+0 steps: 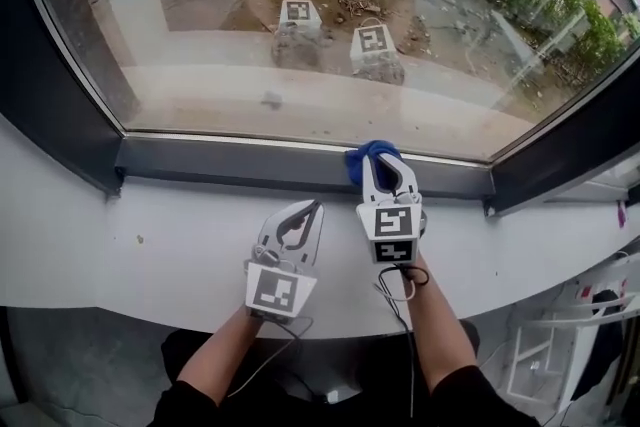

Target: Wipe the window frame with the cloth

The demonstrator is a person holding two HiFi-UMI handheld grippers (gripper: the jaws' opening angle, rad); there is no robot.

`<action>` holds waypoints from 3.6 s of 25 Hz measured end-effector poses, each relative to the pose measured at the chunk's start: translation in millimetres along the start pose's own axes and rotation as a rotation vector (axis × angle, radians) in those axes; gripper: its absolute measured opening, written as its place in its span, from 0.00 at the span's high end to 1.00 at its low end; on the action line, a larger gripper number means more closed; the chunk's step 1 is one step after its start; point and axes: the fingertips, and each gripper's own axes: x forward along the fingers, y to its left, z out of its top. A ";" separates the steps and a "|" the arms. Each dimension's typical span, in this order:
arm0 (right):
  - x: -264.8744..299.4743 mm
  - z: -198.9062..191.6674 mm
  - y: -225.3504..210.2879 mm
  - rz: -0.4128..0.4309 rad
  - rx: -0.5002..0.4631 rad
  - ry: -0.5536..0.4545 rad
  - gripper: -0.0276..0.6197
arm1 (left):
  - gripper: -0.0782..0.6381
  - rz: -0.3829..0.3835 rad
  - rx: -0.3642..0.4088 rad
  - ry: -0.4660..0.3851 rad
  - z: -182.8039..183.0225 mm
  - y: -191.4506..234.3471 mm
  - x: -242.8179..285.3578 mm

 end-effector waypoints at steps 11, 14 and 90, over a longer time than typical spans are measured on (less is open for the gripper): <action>19.1 39.2 74.3 0.120 -0.125 -0.041 0.92 | 0.89 0.069 0.012 -0.006 3.4 32.5 -32.0; 18.3 44.2 83.9 0.141 -0.142 -0.041 0.92 | 0.89 0.090 0.013 0.004 2.7 35.2 -38.7; 70.1 147.0 286.6 0.422 -0.399 -0.134 0.92 | 0.88 0.520 0.002 0.050 -15.7 215.3 -135.7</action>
